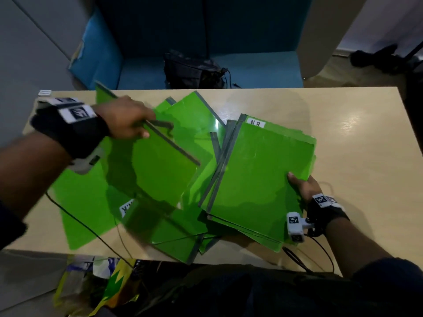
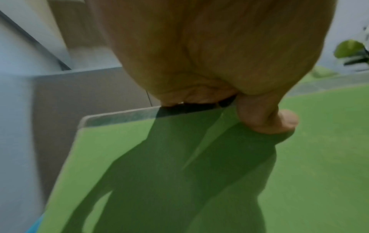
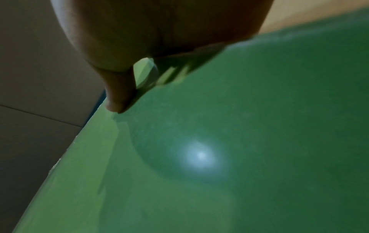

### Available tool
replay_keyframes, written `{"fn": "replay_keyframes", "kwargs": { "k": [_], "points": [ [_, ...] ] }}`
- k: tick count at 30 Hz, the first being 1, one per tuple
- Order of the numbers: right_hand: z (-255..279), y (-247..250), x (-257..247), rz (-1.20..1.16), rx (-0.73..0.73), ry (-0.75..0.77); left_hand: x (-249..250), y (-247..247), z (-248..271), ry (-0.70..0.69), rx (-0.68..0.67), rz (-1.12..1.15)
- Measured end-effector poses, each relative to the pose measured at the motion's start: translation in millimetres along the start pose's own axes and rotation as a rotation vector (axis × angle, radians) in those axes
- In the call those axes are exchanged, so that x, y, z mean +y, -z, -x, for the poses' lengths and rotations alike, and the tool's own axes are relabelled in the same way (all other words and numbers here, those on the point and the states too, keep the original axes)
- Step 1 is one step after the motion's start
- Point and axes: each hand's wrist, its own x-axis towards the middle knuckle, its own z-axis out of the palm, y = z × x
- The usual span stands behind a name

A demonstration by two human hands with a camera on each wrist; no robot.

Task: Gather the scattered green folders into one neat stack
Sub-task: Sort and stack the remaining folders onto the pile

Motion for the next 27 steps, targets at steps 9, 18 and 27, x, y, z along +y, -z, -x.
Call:
{"fn": "replay_keyframes", "kwargs": {
  "k": [9, 18, 27],
  "points": [
    [5.0, -2.1, -1.6, -0.128, -0.042, 0.012, 20.3, 25.1, -40.4, 0.198, 0.471, 0.868],
    [5.1, 1.5, -4.0, 0.166, 0.064, 0.078, 133.2, -101.1, -121.8, 0.481, 0.320, 1.118],
    [9.8, -4.3, -3.8, 0.077, 0.067, 0.089, 190.1, -132.4, -116.7, 0.498, 0.251, 1.100]
  ]
}}
